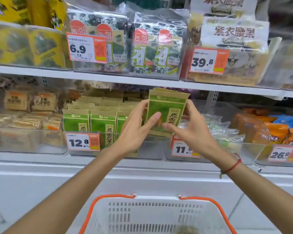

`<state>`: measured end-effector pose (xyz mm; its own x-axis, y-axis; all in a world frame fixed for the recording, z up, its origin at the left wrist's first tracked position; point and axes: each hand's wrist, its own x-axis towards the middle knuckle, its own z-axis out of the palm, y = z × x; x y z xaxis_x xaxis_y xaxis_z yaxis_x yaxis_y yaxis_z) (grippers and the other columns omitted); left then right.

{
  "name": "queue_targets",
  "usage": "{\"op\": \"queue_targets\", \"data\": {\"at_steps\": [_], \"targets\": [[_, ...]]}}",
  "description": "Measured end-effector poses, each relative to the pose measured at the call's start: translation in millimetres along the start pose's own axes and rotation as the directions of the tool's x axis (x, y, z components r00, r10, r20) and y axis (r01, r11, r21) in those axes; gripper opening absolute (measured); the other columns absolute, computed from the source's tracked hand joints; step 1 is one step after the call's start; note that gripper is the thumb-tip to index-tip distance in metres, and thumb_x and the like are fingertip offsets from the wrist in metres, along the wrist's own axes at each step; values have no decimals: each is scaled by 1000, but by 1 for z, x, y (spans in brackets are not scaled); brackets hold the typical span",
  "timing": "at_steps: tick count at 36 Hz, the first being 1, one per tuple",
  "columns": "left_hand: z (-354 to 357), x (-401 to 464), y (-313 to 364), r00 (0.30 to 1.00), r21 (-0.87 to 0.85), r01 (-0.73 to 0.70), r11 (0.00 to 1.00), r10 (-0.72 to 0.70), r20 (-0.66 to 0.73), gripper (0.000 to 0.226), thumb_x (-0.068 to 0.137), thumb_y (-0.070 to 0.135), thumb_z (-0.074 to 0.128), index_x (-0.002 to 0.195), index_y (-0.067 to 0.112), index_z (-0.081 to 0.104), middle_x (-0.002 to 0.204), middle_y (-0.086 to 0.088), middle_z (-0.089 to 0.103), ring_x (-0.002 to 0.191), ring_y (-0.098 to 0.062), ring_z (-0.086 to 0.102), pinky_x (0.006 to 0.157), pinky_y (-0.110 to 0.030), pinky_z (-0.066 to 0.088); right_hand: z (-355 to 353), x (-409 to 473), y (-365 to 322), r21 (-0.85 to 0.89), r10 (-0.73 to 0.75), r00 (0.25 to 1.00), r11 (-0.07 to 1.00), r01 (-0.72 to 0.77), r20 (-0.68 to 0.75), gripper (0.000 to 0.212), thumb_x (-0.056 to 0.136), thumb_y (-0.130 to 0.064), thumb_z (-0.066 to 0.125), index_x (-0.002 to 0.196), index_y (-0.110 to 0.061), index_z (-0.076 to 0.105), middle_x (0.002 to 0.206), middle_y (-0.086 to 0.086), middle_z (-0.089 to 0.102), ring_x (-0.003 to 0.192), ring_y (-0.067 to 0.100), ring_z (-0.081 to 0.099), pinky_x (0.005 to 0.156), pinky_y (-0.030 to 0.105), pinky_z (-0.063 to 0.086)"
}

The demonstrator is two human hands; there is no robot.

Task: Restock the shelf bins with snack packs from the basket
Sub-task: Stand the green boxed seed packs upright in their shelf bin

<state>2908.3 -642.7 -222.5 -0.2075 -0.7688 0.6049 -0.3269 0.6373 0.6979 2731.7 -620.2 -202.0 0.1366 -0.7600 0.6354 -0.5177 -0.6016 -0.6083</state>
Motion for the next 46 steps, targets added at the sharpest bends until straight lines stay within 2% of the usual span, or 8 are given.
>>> {"op": "queue_targets", "data": {"at_steps": [4, 9, 17, 22, 29, 33, 38, 46], "targets": [[-16, 33, 7, 992, 145, -112, 983, 103, 70, 38, 90, 57, 47, 124, 41, 41, 123, 18, 58, 117, -5, 52, 98, -45, 44, -2, 21, 3, -87, -55, 989, 995, 43, -140, 54, 74, -27, 81, 113, -27, 45, 103, -21, 63, 101, 2, 62, 89, 35, 51], [-21, 46, -9, 985, 295, -29, 955, -23, 171, 48, 84, 63, 46, 122, 35, 40, 127, 13, 58, 119, -8, 52, 98, -42, 45, 7, 36, 23, -251, 32, 999, 967, -39, -30, 56, 72, -35, 81, 113, -25, 44, 103, -14, 67, 100, 9, 63, 84, 35, 52], [-13, 50, -39, 960, 784, -173, 596, -74, 268, 48, 84, 48, 63, 126, 30, 49, 133, 10, 51, 130, -13, 36, 113, -36, 19, 30, 42, 53, -511, 22, 993, 858, 39, 113, 57, 78, -36, 74, 123, -27, 41, 116, -7, 61, 106, 17, 58, 82, 38, 51], [-6, 52, -42, 971, 825, -213, 523, 16, 240, 54, 81, 41, 68, 130, 32, 46, 137, 12, 47, 133, -12, 32, 113, -34, 17, 29, 44, 52, -579, -39, 974, 798, 165, 224, 32, 87, -26, 66, 118, -27, 58, 115, -9, 64, 110, 11, 55, 90, 30, 48], [-18, 48, -40, 949, 817, -305, 489, 81, 305, 42, 94, 45, 49, 133, 33, 50, 132, 12, 54, 127, -10, 39, 109, -31, 24, 15, 36, 40, -608, -179, 889, 671, 424, 422, 50, 67, -73, 57, 93, -32, 69, 100, -11, 54, 93, 10, 42, 75, 27, 28], [-18, 56, -36, 955, 842, -293, 453, 94, 282, 41, 93, 43, 52, 132, 31, 51, 132, 11, 53, 126, -12, 38, 107, -31, 25, 15, 47, 45, -663, -230, 845, 534, 524, 483, 24, 69, -53, 76, 82, -33, 76, 87, -7, 54, 84, 15, 45, 70, 27, 27], [-9, 66, -33, 977, 858, -211, 468, 98, 187, 35, 98, 35, 45, 130, 26, 52, 129, 8, 55, 123, -15, 43, 103, -32, 30, 27, 71, 45, -777, -235, 917, 487, 399, 324, 7, 74, -32, 79, 75, -26, 76, 80, -2, 61, 81, 22, 53, 65, 32, 38], [-5, 80, -39, 976, 904, -126, 408, -114, 188, 60, 89, 48, 54, 141, 19, 41, 141, -1, 47, 131, -21, 38, 105, -38, 32, 54, 100, 62, -716, 161, 987, 692, -93, 28, 17, 86, -24, 62, 97, -21, 73, 108, 7, 67, 108, 28, 57, 89, 35, 44]]}}
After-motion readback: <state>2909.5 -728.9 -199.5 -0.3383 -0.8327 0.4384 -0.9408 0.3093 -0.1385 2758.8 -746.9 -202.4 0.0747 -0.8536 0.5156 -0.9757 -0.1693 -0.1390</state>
